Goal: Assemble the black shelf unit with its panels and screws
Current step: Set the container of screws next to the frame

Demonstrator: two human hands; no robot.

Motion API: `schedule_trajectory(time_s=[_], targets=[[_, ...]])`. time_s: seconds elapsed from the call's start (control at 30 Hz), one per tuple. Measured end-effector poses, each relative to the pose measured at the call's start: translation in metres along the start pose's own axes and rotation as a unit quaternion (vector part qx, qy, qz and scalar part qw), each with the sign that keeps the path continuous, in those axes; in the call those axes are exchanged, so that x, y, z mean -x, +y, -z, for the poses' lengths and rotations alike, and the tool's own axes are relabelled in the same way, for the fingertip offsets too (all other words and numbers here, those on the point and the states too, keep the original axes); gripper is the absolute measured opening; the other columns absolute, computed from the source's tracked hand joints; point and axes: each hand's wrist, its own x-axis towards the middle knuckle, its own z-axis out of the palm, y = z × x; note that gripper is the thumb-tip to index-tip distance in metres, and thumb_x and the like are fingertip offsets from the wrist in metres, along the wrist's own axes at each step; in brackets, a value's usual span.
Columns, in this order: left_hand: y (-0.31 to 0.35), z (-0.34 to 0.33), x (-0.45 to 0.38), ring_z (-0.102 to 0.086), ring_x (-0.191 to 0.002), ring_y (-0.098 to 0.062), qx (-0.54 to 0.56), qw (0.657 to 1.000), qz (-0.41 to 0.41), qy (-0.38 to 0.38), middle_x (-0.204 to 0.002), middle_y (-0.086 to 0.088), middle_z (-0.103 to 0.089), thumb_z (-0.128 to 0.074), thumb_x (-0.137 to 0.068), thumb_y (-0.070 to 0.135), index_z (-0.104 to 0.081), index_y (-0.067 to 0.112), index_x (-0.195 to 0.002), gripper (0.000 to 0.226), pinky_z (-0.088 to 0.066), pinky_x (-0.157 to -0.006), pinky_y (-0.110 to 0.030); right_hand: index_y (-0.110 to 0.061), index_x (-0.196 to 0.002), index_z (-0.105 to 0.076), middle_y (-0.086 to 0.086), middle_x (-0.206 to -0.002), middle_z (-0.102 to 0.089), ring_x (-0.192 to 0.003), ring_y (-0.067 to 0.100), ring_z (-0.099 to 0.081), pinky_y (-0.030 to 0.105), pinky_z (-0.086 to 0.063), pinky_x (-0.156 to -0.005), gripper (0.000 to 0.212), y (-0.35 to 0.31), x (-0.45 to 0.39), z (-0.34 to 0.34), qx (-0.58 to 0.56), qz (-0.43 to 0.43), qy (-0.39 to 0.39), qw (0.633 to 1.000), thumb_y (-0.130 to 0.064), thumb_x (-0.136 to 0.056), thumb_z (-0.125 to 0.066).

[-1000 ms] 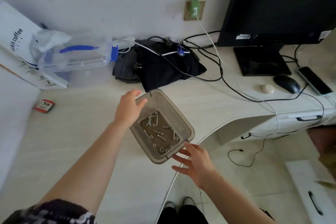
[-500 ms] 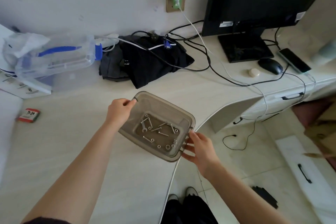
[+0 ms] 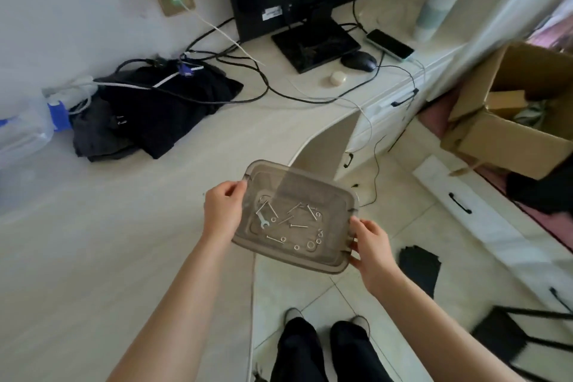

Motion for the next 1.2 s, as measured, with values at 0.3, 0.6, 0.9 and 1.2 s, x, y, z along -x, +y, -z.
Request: schedule_trajectory(time_s=[0.3, 0.6, 0.9, 1.2], targets=[[0.015, -0.133, 0.090, -0.055, -0.069, -0.009, 0.015, 0.995, 0.004, -0.097, -0.075, 0.002, -0.065, -0.061, -0.099, 0.026, -0.065, 0.025, -0.074, 0.026, -0.045, -0.067, -0.026, -0.016, -0.106, -0.066, 0.006, -0.091, -0.066, -0.077, 0.019, -0.060, 0.032, -0.049, -0.063, 0.021, 0.030, 0.004, 0.155, -0.096, 0.011, 0.126, 0.987, -0.032, -0.101, -0.053], [0.034, -0.267, 0.211, -0.053, -0.070, -0.010, -0.018, 0.983, -0.025, -0.179, -0.074, 0.003, -0.064, -0.059, -0.099, 0.025, -0.067, 0.020, -0.077, 0.024, -0.044, -0.066, -0.026, -0.009, -0.107, -0.067, 0.003, -0.080, -0.063, -0.066, 0.014, -0.055, 0.031, -0.048, -0.061, 0.020, 0.078, 0.022, 0.329, -0.179, 0.015, 0.215, 0.960, -0.023, -0.100, -0.055], [0.047, -0.390, 0.313, -0.060, -0.080, -0.013, -0.023, 0.961, -0.024, -0.275, -0.084, 0.002, -0.069, -0.058, -0.101, 0.023, -0.073, 0.010, -0.098, 0.020, -0.050, -0.076, -0.029, -0.012, -0.103, -0.066, 0.009, -0.092, -0.068, -0.081, 0.020, -0.061, 0.040, -0.053, -0.076, 0.014, 0.115, 0.047, 0.475, -0.264, 0.028, 0.304, 0.915, -0.020, -0.100, -0.056], [0.089, -0.494, 0.381, -0.065, -0.093, -0.019, -0.073, 0.916, -0.082, -0.387, -0.095, -0.004, -0.073, -0.058, -0.100, 0.023, -0.072, 0.018, -0.089, 0.019, -0.053, -0.091, -0.041, -0.009, -0.103, -0.067, 0.002, -0.080, -0.062, -0.069, 0.015, -0.054, 0.033, -0.047, -0.066, 0.013, 0.140, 0.064, 0.562, -0.356, 0.025, 0.401, 0.844, -0.018, -0.098, -0.059]])
